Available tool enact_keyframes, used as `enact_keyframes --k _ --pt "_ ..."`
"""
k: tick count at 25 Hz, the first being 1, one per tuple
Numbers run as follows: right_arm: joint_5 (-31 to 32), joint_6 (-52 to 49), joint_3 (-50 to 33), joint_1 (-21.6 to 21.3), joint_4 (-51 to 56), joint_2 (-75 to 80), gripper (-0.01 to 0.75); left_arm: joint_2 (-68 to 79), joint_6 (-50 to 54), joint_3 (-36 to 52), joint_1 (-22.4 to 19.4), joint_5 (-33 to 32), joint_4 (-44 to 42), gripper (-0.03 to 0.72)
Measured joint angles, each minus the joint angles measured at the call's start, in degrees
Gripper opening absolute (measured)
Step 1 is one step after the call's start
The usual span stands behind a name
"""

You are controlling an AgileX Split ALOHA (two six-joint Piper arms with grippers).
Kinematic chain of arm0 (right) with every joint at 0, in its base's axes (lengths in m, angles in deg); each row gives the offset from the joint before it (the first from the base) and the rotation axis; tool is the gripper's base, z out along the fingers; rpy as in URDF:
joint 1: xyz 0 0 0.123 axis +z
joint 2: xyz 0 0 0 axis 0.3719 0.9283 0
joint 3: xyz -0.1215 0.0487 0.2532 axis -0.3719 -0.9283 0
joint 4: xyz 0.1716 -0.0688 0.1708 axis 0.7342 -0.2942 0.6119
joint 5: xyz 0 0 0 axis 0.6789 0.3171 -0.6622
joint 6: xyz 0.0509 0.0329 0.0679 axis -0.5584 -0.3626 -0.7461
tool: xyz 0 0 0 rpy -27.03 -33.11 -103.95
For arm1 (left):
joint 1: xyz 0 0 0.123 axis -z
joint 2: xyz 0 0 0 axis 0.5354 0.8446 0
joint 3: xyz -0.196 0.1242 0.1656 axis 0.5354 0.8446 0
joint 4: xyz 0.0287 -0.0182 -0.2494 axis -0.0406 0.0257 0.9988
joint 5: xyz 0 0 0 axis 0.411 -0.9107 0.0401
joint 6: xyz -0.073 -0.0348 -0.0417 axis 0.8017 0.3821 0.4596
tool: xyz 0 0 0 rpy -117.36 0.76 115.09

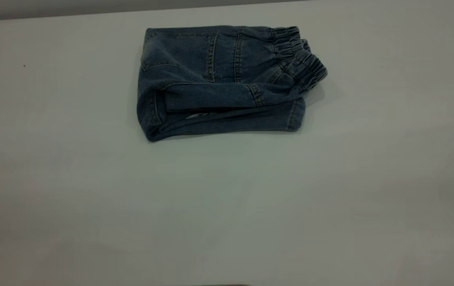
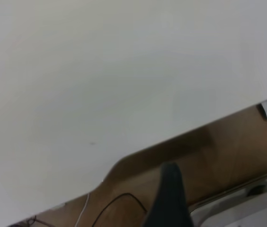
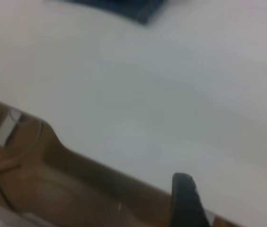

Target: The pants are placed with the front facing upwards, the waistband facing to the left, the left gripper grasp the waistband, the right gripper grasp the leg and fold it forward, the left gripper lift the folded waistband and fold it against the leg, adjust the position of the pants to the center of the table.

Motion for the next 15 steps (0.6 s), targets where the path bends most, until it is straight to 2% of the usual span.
enact_keyframes --k 15 --pt "0.0 0.0 0.0 -0.1 0.1 -4.2 0.381 -4.1 0.0 0.7 0.0 0.2 0.0 0.534"
